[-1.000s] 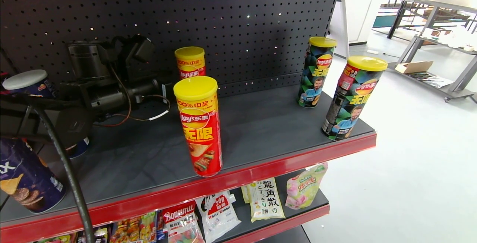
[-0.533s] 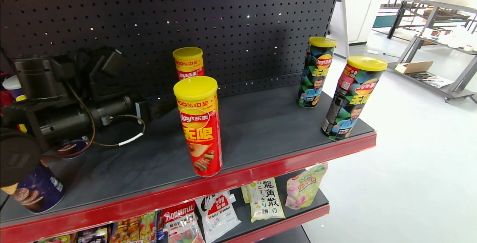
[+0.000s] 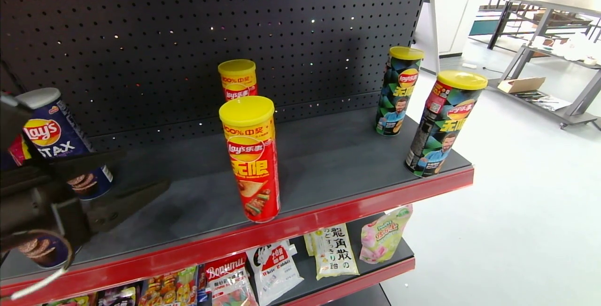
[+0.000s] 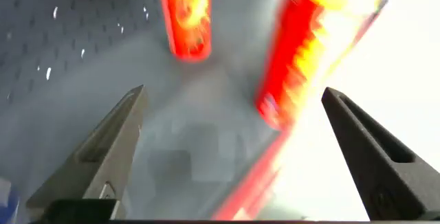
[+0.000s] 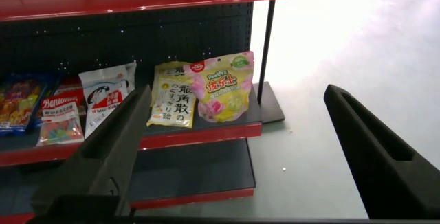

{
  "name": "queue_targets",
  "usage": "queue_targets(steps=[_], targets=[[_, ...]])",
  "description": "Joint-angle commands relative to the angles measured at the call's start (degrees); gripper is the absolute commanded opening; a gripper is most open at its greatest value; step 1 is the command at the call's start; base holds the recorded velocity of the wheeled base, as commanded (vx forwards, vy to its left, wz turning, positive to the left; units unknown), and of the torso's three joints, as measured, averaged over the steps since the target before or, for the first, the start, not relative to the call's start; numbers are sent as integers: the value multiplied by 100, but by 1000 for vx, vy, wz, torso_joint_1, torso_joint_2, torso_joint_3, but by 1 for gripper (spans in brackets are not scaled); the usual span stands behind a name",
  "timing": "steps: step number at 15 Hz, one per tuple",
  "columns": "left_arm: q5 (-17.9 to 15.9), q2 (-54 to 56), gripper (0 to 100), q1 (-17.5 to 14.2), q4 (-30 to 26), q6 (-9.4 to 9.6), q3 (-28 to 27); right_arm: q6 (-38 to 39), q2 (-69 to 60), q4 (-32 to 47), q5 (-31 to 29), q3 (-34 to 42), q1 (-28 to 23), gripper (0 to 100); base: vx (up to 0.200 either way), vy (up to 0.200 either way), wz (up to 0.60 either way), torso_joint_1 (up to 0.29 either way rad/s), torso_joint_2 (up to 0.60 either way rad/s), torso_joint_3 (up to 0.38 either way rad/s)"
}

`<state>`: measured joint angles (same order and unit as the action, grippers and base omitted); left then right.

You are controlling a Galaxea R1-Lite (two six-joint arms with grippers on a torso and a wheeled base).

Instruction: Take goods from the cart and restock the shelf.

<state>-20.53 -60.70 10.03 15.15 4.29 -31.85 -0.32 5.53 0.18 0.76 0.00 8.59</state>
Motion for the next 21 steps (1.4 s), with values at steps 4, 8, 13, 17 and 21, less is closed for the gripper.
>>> queue_targets(steps=[4,8,13,17,21], targets=[[3055,2088,100,649,-1058,-192,171,-3,9,-1,4,0,2,100,0,0,0,0,0,0],[4241,2545,100,737,-1085,-455,250,-3,9,-1,4,0,2,100,0,0,0,0,0,0],[3169,4250,100,763,-1348,-464,1208,-3,9,-1,4,0,2,100,0,0,0,0,0,0],[2993,5147,100,596,-3115,-491,962,-3,9,-1,4,0,2,100,0,0,0,0,0,0],[3028,5200,100,-353,-3387,-526,1076,-21,9,-1,4,0,2,100,0,0,0,0,0,0]])
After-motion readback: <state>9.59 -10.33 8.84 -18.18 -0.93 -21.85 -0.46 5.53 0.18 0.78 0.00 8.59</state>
